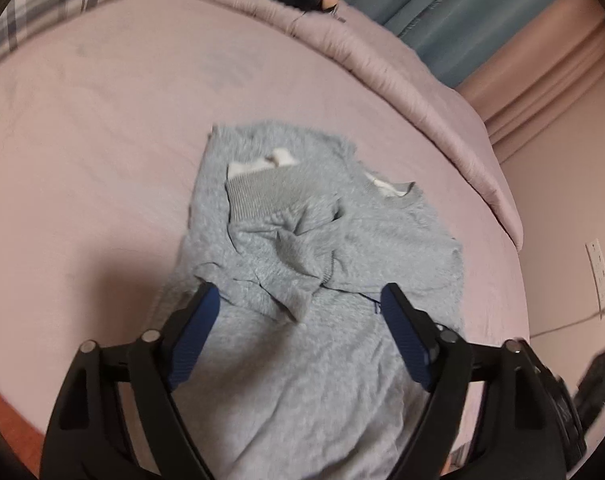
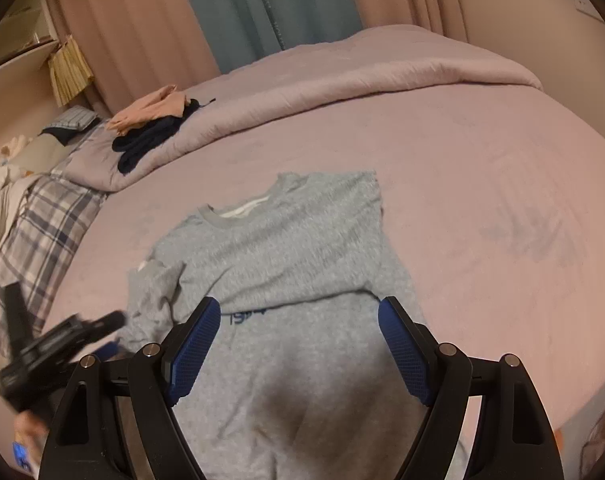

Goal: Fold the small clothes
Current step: 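Move the right tool to the folded sleeve cuff and grasp it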

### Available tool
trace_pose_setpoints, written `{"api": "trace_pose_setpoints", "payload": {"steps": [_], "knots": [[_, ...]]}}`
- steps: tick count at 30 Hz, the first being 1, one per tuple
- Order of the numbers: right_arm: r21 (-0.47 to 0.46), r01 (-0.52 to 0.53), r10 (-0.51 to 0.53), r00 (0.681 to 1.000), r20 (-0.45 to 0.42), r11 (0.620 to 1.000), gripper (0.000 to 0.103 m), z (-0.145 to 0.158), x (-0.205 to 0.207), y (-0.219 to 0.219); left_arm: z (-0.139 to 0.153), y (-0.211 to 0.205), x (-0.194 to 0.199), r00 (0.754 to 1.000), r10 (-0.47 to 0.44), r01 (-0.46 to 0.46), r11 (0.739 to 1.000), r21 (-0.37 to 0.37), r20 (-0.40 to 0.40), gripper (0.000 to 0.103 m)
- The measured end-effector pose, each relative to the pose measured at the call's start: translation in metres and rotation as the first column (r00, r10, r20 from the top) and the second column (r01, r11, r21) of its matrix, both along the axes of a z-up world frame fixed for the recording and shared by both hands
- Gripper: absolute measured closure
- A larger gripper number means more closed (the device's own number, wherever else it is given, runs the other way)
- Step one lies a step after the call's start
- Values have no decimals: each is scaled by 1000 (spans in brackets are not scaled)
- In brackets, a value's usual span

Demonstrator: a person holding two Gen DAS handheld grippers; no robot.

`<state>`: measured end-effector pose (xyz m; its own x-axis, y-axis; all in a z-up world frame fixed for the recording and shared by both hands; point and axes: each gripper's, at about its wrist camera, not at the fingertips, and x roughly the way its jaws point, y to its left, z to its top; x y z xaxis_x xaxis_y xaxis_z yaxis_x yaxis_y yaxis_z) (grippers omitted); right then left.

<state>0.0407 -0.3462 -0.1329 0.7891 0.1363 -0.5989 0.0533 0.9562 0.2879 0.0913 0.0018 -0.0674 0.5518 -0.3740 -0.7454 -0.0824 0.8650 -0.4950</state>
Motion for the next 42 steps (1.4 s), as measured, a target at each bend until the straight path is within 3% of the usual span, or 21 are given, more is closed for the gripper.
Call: {"api": "trace_pose_setpoints", "payload": {"steps": [3, 9, 11, 15, 20, 23, 25, 27, 35, 40, 42], "knots": [[36, -12, 12, 1000, -4, 999, 22, -3, 2, 1, 22, 5, -17, 999, 26, -27, 999, 23, 44, 9], [35, -28, 29, 1000, -8, 999, 22, -2, -7, 7, 47, 10, -39, 991, 30, -46, 991, 126, 127, 8], [28, -34, 34, 999, -1, 999, 22, 2, -13, 8, 49, 17, -43, 990, 59, -80, 983, 166, 131, 8], [18, -62, 61, 998, 32, 998, 22, 7, -23, 10, 43, 31, -46, 993, 65, -81, 983, 166, 99, 8], [-1, -78, 78, 997, 5, 997, 22, 7, -14, 19, 28, 47, -44, 993, 102, -112, 978, 178, 65, 10], [-27, -118, 118, 993, 9, 993, 22, 10, -12, 35, 19, 58, -39, 994, 105, -108, 984, 142, 33, 23], [-47, -178, 178, 984, -4, 983, 22, 12, -5, 56, 16, 64, -39, 993, 115, -118, 986, 116, 34, 45], [-58, -234, 233, 972, -25, 971, 22, 12, 2, 76, 9, 69, -37, 993, 116, -117, 989, 94, 16, 52], [-77, -399, 389, 913, -122, 914, 22, 0, 42, 156, -14, 82, -40, 992, 114, -111, 992, 62, -51, 55], [-95, -424, 400, 894, -200, 901, 39, -16, 78, 202, -21, 84, -44, 993, 99, -95, 994, 54, -72, 55], [-115, -419, 387, 894, -227, 901, 42, -22, 88, 214, -23, 87, -45, 991, 104, -100, 994, 48, -79, 55]]}}
